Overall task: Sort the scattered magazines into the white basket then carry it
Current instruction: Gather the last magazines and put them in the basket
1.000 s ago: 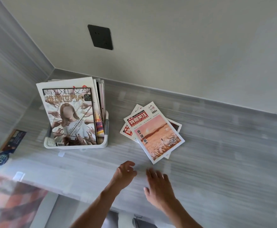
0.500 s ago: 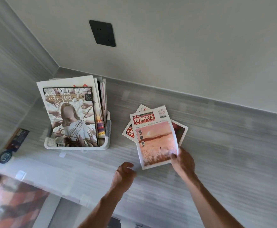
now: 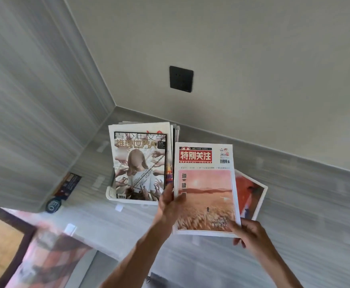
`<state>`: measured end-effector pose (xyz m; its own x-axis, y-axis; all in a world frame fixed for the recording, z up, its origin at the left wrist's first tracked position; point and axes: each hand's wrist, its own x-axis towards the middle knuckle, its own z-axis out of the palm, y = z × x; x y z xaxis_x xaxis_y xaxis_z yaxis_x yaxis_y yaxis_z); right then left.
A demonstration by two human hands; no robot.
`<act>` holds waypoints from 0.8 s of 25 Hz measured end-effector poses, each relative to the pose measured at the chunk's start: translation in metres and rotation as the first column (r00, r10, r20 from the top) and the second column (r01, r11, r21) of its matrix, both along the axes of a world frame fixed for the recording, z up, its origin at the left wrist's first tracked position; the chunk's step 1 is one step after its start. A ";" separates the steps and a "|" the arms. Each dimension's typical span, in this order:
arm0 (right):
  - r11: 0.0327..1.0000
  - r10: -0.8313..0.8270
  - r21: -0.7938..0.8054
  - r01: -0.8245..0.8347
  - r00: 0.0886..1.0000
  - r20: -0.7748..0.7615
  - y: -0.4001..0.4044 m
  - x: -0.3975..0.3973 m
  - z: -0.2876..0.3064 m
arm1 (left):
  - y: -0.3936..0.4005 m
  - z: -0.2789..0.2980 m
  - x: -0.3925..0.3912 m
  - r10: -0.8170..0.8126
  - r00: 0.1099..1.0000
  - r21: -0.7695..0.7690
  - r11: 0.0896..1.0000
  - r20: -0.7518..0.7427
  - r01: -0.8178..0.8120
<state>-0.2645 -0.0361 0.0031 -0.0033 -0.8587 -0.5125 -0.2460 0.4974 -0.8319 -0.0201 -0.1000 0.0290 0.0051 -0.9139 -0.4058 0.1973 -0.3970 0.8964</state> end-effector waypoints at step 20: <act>0.982 -0.102 -0.171 0.081 0.987 -0.123 -0.134 0.195 0.000 | -0.069 -0.021 0.201 0.212 0.520 -0.171 0.977 0.827 -0.127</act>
<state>-0.0693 -0.1706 0.0033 -0.1435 -0.9243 -0.3536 -0.3179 0.3814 -0.8680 0.1811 -0.1688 0.0076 0.4614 -0.8854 -0.0566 -0.6041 -0.3603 0.7108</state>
